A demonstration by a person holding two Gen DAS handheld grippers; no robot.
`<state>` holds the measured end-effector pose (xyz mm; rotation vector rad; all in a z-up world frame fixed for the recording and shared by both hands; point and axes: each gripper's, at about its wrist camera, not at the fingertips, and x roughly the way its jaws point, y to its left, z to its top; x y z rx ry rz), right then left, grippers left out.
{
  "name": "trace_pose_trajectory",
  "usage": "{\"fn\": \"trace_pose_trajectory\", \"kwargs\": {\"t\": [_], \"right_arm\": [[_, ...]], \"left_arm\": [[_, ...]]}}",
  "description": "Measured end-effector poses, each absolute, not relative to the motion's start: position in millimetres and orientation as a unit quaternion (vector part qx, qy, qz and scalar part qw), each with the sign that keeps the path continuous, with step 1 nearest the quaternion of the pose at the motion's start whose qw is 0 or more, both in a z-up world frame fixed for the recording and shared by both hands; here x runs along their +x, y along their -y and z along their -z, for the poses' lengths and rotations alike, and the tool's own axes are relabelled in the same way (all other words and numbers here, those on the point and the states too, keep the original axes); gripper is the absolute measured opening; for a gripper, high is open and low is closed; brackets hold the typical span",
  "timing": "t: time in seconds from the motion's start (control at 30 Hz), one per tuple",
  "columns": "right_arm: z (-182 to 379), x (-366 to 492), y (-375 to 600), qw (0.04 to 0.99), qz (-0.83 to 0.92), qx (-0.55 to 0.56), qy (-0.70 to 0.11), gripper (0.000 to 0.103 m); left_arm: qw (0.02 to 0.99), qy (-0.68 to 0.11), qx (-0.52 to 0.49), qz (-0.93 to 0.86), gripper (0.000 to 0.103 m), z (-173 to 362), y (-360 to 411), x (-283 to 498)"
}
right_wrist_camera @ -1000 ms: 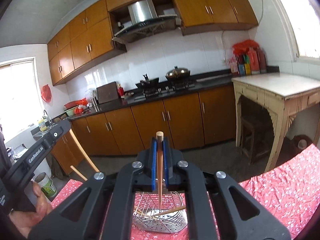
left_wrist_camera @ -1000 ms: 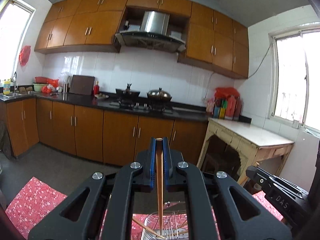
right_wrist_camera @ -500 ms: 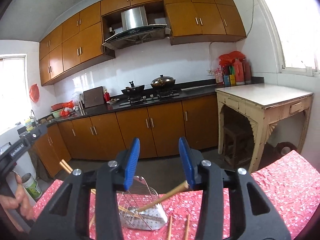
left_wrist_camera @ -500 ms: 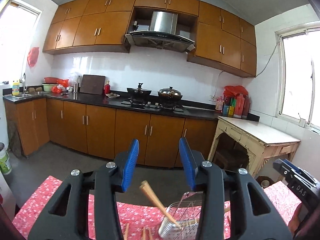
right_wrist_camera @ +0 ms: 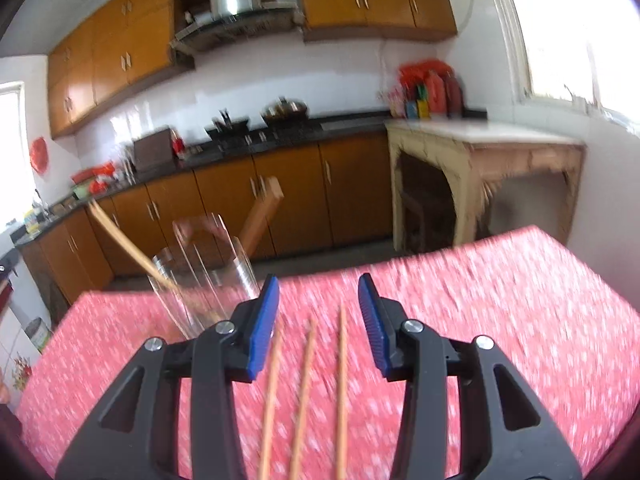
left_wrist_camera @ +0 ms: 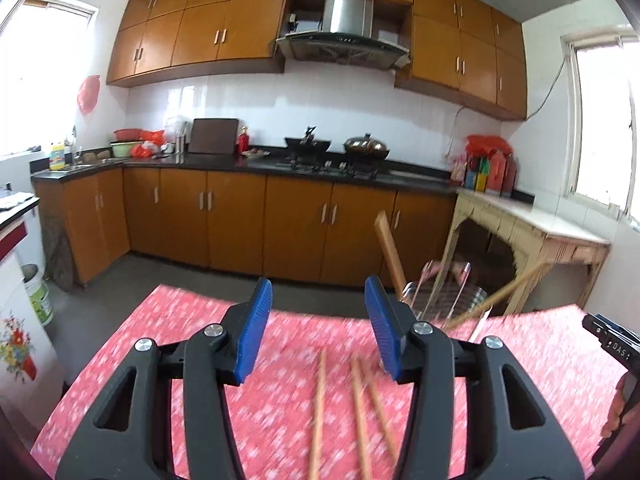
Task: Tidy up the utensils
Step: 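Move both open tools back over the chopsticks on the cloth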
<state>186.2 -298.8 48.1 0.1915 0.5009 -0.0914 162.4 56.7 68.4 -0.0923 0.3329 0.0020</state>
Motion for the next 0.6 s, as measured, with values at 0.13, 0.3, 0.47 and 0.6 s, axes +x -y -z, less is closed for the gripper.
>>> {"fn": "trace_pose_trajectory", "kwargs": {"t": [0.13, 0.3, 0.47, 0.6], "right_arm": [[4, 173, 301, 0.946, 0.053, 0.099, -0.303, 0.038], [53, 166, 292, 0.924, 0.042, 0.097, -0.369, 0.028], [82, 166, 283, 0.907, 0.042, 0.086, -0.411, 0.028], [93, 166, 278, 0.901, 0.046, 0.078, -0.423, 0.024]], "left_arm": [[0.98, -0.193, -0.038, -0.007, 0.06, -30, -61, 146], [0.971, -0.237, -0.019, -0.002, 0.06, 10, -57, 141], [0.961, -0.274, -0.027, 0.002, 0.06, 36, -59, 138], [0.959, -0.282, -0.024, 0.004, 0.06, 45, -62, 133]]}}
